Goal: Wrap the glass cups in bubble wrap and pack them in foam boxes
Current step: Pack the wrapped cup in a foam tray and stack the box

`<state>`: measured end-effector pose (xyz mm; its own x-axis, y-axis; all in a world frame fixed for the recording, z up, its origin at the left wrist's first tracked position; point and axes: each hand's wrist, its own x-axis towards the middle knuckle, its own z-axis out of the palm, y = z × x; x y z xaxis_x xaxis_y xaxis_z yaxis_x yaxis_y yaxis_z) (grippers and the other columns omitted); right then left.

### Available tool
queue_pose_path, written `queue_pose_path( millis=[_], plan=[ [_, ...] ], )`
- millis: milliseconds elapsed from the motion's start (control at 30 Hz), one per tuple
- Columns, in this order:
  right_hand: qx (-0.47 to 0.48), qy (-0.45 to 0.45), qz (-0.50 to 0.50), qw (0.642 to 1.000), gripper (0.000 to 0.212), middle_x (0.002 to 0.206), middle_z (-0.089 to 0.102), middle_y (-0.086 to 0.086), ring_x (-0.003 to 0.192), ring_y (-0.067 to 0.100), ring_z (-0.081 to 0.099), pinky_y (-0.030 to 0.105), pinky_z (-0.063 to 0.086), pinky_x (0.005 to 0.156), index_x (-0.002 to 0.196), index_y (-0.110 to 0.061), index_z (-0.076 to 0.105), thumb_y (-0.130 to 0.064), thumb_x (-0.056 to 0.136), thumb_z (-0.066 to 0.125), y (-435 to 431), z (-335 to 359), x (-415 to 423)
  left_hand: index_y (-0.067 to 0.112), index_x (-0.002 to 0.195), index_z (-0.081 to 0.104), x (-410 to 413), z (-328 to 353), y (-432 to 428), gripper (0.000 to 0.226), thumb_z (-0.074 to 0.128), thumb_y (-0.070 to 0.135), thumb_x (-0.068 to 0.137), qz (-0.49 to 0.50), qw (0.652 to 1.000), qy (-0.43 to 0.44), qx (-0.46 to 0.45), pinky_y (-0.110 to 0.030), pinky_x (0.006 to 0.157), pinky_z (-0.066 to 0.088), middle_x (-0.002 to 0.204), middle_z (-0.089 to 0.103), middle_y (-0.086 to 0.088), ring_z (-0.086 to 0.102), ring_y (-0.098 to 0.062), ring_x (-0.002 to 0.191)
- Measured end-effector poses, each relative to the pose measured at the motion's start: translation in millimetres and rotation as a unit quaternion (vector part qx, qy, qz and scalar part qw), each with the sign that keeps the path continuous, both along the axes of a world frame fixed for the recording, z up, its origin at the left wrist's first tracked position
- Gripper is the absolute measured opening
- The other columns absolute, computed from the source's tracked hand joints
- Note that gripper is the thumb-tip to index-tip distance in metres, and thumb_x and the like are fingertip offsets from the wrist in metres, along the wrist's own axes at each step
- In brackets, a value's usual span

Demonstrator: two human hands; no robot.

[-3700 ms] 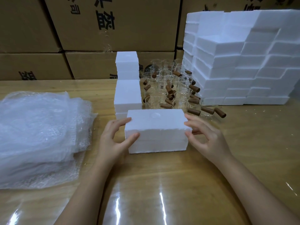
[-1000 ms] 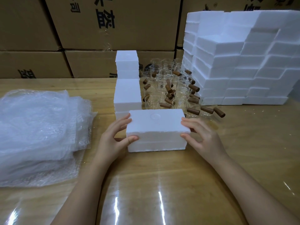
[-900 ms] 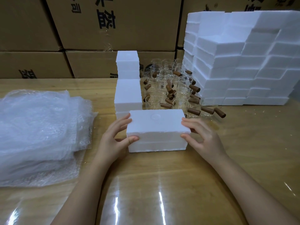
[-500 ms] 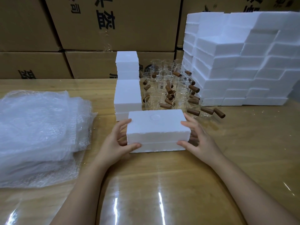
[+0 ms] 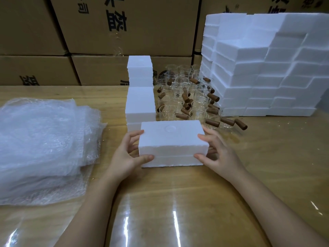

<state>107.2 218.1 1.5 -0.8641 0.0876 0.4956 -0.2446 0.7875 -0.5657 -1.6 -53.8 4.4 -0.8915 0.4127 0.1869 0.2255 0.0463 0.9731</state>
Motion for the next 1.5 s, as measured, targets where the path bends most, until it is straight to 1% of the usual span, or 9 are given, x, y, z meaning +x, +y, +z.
queue_pose_path(
  millis=[167, 333, 433, 533, 733, 867, 1000, 1133, 1500],
  plan=[
    [0.007, -0.002, 0.005, 1.0, 0.058, 0.142, 0.03, -0.017, 0.094, 0.009, 0.062, 0.039, 0.058, 0.074, 0.122, -0.038, 0.041, -0.039, 0.074, 0.073, 2, -1, 0, 0.06, 0.106, 0.051, 1, 0, 0, 0.071, 0.088, 0.021, 0.06, -0.015, 1.0, 0.003, -0.021, -0.015, 0.075, 0.051, 0.127, 0.055, 0.014, 0.056, 0.004, 0.111],
    [-0.02, 0.01, 0.003, 1.0, 0.059, 0.137, 0.031, -0.022, 0.102, -0.012, 0.055, 0.038, 0.058, 0.075, 0.121, -0.04, 0.043, -0.034, 0.073, 0.077, 0, -3, -1, 0.052, 0.128, 0.038, -4, 4, 3, 0.06, 0.066, 0.053, 0.075, -0.01, 0.999, -0.028, -0.038, -0.017, 0.077, 0.049, 0.121, 0.057, 0.022, 0.058, 0.004, 0.109],
    [-0.017, 0.004, 0.005, 1.0, 0.058, 0.138, 0.032, -0.019, 0.101, -0.011, 0.054, 0.04, 0.058, 0.075, 0.12, -0.04, 0.043, -0.034, 0.073, 0.076, 1, -2, -1, 0.036, 0.108, 0.059, -7, 16, 10, 0.029, 0.052, 0.055, 0.087, 0.041, 0.987, -0.156, 0.008, -0.014, 0.059, 0.052, 0.096, 0.071, 0.02, 0.068, 0.006, 0.082],
    [-0.003, -0.003, 0.003, 1.0, 0.056, 0.14, 0.032, -0.017, 0.096, -0.006, 0.056, 0.041, 0.057, 0.074, 0.119, -0.041, 0.042, -0.038, 0.073, 0.074, 1, 0, -1, 0.036, 0.09, 0.073, 0, 21, 16, 0.041, 0.058, 0.069, 0.071, 0.013, 0.984, -0.171, -0.055, -0.023, 0.073, 0.05, 0.094, 0.073, 0.02, 0.068, 0.003, 0.085],
    [-0.105, 0.057, 0.012, 0.993, 0.025, 0.134, 0.04, -0.019, 0.109, -0.008, 0.053, 0.012, 0.049, 0.08, 0.106, -0.035, 0.054, -0.046, 0.084, 0.056, -6, 2, 1, 0.025, 0.107, 0.066, 13, 21, 25, 0.045, 0.069, 0.04, 0.065, 0.005, 0.981, -0.19, 0.035, -0.025, 0.067, 0.052, 0.095, 0.074, 0.009, 0.071, -0.01, 0.087],
    [-0.161, 0.121, -0.019, 0.979, 0.009, 0.13, 0.046, -0.018, 0.119, 0.0, 0.05, 0.014, 0.048, 0.084, 0.088, -0.031, 0.051, -0.034, 0.082, 0.058, -11, 7, 1, 0.03, 0.118, 0.051, 8, 22, 20, 0.073, 0.072, 0.022, 0.049, -0.014, 0.977, -0.195, 0.086, -0.02, 0.058, 0.052, 0.094, 0.075, 0.005, 0.072, -0.013, 0.082],
    [-0.257, 0.084, 0.016, 0.963, 0.043, 0.129, 0.049, -0.024, 0.109, 0.004, 0.06, 0.018, 0.051, 0.082, 0.111, -0.038, 0.047, -0.036, 0.073, 0.068, -13, 14, 3, 0.03, 0.142, 0.034, 1, 21, 11, 0.114, 0.077, 0.016, 0.038, -0.065, 0.977, -0.161, 0.127, -0.031, 0.08, 0.052, 0.127, 0.06, -0.005, 0.065, -0.016, 0.108],
    [-0.341, -0.032, 0.064, 0.937, 0.091, 0.13, 0.049, -0.022, 0.114, -0.005, 0.054, 0.012, 0.047, 0.084, 0.138, -0.045, 0.027, -0.044, 0.06, 0.075, -8, 14, 1, 0.022, 0.141, 0.04, -3, 20, -1, 0.104, 0.077, 0.009, 0.045, -0.155, 0.975, -0.107, 0.118, -0.033, 0.09, 0.05, 0.129, 0.058, -0.005, 0.056, -0.022, 0.119],
    [-0.316, -0.131, 0.091, 0.935, 0.088, 0.115, 0.057, -0.033, 0.108, -0.012, 0.054, 0.008, 0.047, 0.077, 0.122, -0.053, 0.042, -0.029, 0.049, 0.086, -14, 15, 1, 0.021, 0.146, 0.032, -8, 16, -14, 0.108, 0.058, -0.023, 0.051, -0.225, 0.965, -0.083, 0.102, -0.035, 0.095, 0.05, 0.139, 0.051, -0.005, 0.049, -0.024, 0.127]
  ],
)
